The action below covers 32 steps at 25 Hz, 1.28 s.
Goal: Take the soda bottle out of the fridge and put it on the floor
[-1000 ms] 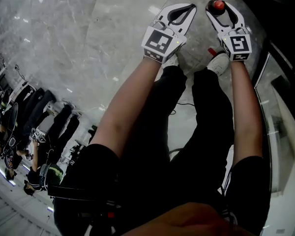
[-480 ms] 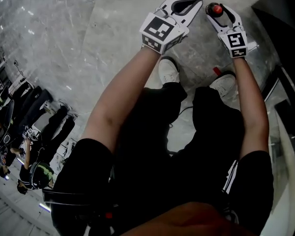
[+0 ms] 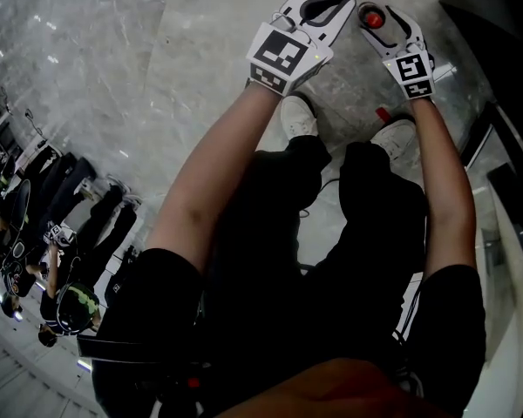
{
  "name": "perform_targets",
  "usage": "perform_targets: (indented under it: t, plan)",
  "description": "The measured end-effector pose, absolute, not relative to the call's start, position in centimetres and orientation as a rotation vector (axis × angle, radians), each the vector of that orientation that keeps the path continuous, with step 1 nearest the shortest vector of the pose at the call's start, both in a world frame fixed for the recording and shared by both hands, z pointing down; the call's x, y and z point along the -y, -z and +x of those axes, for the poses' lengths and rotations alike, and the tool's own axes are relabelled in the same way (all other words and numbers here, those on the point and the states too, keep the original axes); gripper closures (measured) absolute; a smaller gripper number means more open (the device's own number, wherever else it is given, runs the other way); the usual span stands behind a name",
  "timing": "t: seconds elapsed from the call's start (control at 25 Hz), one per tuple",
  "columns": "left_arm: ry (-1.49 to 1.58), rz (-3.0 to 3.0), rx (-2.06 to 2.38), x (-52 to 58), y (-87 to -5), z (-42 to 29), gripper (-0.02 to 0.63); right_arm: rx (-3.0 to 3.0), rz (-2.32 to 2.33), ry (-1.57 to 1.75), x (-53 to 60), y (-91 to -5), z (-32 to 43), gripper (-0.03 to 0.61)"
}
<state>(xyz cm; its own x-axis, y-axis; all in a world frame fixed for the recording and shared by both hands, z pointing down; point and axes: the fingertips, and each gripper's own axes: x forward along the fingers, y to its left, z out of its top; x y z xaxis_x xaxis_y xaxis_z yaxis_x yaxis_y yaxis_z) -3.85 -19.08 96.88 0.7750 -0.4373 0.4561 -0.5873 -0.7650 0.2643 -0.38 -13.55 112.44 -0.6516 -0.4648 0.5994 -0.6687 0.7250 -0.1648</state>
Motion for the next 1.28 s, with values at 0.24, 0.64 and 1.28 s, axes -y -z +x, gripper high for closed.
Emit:
perform_targets:
  t: [0.24, 0.64, 1.28]
  plan:
    - [-0.535, 2.602, 0.74, 15.7, -89.5, -3.1, 0.617, 2.373, 0.912, -0.548, 11.8, -104.7, 1.7, 0.276]
    - [-0.448, 2.626, 0.745, 11.1, -65.6, -3.0, 0.617, 2.489, 1.086, -0.602, 8.6, -75.3, 1.8, 0.278]
    - [-0.27, 2.826, 0.617, 3.2, -29.2, -4.5, 0.617, 2.797, 1.178, -0.459, 0.3, -28.9, 1.2, 0.566]
